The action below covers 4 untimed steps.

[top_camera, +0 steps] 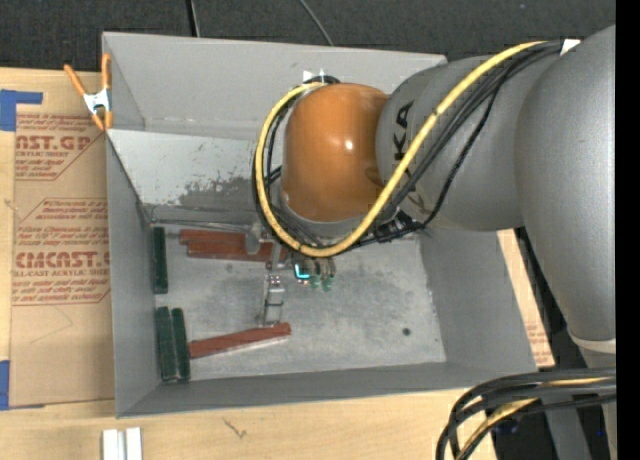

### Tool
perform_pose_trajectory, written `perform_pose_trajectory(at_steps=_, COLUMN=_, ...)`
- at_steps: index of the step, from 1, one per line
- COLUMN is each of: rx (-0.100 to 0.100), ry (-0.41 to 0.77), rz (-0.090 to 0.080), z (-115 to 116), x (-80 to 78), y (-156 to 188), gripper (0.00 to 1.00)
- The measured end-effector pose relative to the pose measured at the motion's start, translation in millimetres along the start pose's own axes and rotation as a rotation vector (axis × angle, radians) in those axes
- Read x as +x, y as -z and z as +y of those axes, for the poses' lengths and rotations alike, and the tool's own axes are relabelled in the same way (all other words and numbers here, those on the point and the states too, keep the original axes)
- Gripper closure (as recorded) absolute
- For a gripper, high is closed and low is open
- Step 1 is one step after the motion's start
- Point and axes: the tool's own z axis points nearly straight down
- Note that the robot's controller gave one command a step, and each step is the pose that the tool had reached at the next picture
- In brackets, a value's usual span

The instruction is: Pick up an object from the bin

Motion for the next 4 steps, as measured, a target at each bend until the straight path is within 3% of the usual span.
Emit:
perform_pose_trajectory(at_steps=1, rx=-0.001, ry=-0.001, rz=-0.007, z=-0.8, x=-2.0, y=3.9, gripper=0.0)
perform_pose_trajectory(at_steps=2, rx=-0.002, ry=0.012, rz=-0.011, z=6.4, x=29.6, y=-60.9, gripper=0.0)
perform_pose_trajectory(at_steps=3, rx=0.002, ry=0.078, rz=-0.001, z=5.7, x=42.5, y=-76.2, gripper=0.0)
perform_pose_trajectory(at_steps=4, rx=0.0, ry=0.031, rz=-0.006, z=3.3, x=52.3, y=-60.8, gripper=0.0)
